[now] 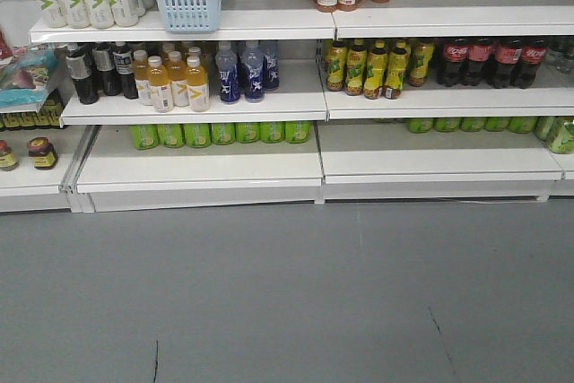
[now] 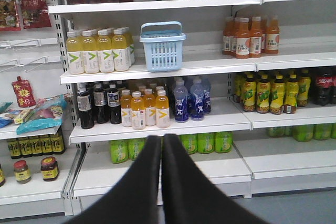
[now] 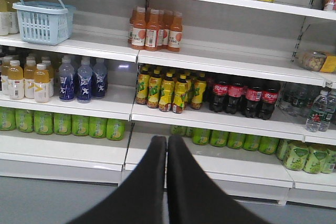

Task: Place coke in basket with both arms
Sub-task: 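Drive the base toward the shelf holding the light-blue basket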

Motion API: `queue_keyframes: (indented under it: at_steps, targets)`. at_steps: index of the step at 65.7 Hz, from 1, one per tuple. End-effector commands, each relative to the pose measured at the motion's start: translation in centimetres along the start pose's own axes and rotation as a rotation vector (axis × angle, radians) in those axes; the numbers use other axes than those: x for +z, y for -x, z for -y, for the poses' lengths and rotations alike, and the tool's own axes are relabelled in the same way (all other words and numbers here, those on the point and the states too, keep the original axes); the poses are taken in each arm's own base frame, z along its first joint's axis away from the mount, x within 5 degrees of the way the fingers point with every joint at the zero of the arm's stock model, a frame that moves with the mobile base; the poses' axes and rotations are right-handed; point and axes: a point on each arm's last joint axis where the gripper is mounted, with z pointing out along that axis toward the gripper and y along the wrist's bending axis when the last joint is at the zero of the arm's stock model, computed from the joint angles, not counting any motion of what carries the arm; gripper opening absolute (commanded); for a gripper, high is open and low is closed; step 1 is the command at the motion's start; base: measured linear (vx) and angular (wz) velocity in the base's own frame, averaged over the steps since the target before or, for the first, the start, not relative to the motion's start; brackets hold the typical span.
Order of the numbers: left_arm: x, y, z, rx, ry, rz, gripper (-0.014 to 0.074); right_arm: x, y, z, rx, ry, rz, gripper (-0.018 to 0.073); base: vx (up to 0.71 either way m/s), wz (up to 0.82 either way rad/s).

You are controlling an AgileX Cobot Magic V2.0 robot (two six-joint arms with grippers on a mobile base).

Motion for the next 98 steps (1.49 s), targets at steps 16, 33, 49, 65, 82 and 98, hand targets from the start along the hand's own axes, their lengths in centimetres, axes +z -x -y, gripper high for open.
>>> queue_keyframes:
  at_steps: [16, 33, 49, 65, 82, 98]
  targets:
    - [-0.33, 1.67, 0.07, -0.009, -0.006, 0.113, -0.0006, -0.08, 0.42, -0.05, -0.021, 0.0, 0.069, -0.0005, 0.0, 0.0]
    - [-0.33, 1.67, 0.07, -0.009, -0.006, 0.113, -0.0006, -0.08, 0.42, -0.05, -0.021, 0.0, 0.069, -0.0005, 0.0, 0.0]
    - [-0.33, 1.67, 0.07, -0.009, -0.006, 0.113, -0.0006, -0.08, 0.42, -0.05, -0.021, 0.0, 0.069, -0.0005, 0.0, 0.0]
    - [-0.33, 1.67, 0.07, -0.009, -0.006, 0.113, -0.0006, -0.08, 0.43, -0.05, -0.021, 0.0, 0.07, -0.0005, 0.0, 0.0]
    - [-0.33, 1.67, 0.07, -0.009, -0.006, 0.113, -0.0006, -0.08, 0.43, -0.05, -0.021, 0.0, 0.07, -0.0005, 0.03, 0.03]
    - [-0.33, 1.67, 0.07, -0.009, -0.006, 0.113, -0.0006, -0.08, 0.43, -0.05, -0.021, 0.0, 0.07, -0.0005, 0.07, 0.03]
